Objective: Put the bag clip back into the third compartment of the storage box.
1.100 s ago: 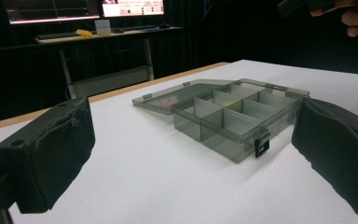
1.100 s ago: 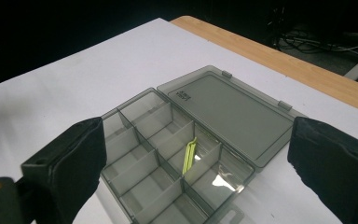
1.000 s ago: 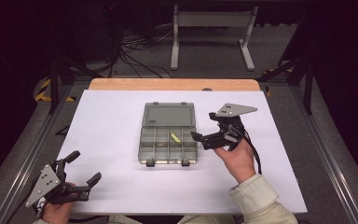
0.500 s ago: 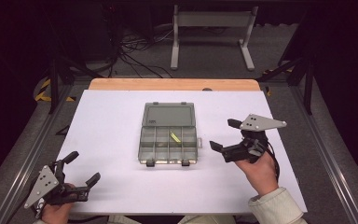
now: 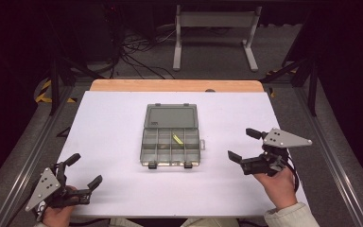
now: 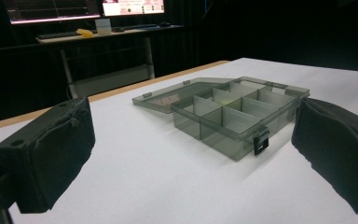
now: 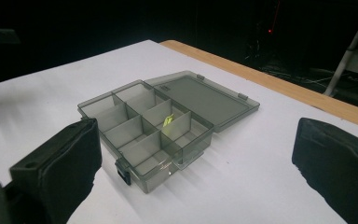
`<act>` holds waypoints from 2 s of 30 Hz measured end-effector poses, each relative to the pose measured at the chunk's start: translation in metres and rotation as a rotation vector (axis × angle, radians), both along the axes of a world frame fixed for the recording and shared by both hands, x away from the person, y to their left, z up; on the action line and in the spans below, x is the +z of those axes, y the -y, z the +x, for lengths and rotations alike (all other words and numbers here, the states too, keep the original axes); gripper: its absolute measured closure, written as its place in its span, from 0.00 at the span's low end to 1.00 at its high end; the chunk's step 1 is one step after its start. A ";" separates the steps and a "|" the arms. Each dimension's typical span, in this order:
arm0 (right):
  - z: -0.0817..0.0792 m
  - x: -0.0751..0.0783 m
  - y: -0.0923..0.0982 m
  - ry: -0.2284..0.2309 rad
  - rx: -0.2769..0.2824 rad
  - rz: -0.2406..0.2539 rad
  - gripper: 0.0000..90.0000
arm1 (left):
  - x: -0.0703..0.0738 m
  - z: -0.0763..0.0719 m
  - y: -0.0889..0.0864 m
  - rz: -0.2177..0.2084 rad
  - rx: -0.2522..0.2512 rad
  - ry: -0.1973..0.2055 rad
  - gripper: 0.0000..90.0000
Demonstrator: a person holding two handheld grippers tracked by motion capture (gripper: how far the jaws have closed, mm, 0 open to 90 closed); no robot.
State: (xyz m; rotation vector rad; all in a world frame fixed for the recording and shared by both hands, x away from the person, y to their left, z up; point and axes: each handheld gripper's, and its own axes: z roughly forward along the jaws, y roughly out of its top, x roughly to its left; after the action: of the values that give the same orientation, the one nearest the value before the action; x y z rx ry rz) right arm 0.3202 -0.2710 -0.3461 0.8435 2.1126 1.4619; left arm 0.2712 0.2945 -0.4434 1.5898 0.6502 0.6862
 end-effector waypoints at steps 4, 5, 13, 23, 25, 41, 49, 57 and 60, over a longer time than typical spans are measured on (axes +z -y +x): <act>-0.005 -0.009 0.007 0.015 -0.009 0.011 0.02 | 0.000 0.001 0.000 -0.003 0.001 -0.001 0.00; -0.006 -0.010 0.009 0.018 -0.011 0.012 0.02 | 0.000 0.001 0.000 -0.002 0.000 -0.003 0.00; -0.017 -0.033 0.022 0.026 -0.027 0.038 0.02 | 0.000 0.002 0.001 0.000 -0.003 0.002 0.00; -0.029 -0.062 0.035 0.034 -0.034 0.053 0.02 | 0.000 0.003 0.002 -0.001 -0.007 0.003 0.00; -0.030 -0.065 0.036 0.032 -0.036 0.051 0.02 | 0.001 0.003 0.002 0.001 -0.009 0.003 0.00; -0.033 -0.087 0.032 0.008 -0.028 0.058 0.02 | 0.001 0.009 0.007 -0.002 -0.024 0.000 0.00; -0.029 -0.094 0.023 -0.028 0.003 0.026 0.01 | 0.000 0.010 0.008 0.002 -0.031 -0.005 0.00; -0.028 -0.094 0.023 -0.034 -0.002 0.032 0.01 | 0.000 0.010 0.006 0.002 -0.031 -0.006 0.00; -0.029 -0.093 0.025 -0.030 -0.009 0.039 0.01 | 0.000 0.011 0.007 0.005 -0.036 -0.007 0.00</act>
State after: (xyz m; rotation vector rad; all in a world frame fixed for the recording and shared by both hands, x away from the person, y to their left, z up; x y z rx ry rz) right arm 0.2911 -0.2959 -0.4392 0.8935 2.1053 1.4998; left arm 0.2821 0.2874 -0.4432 1.6054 0.6236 0.6568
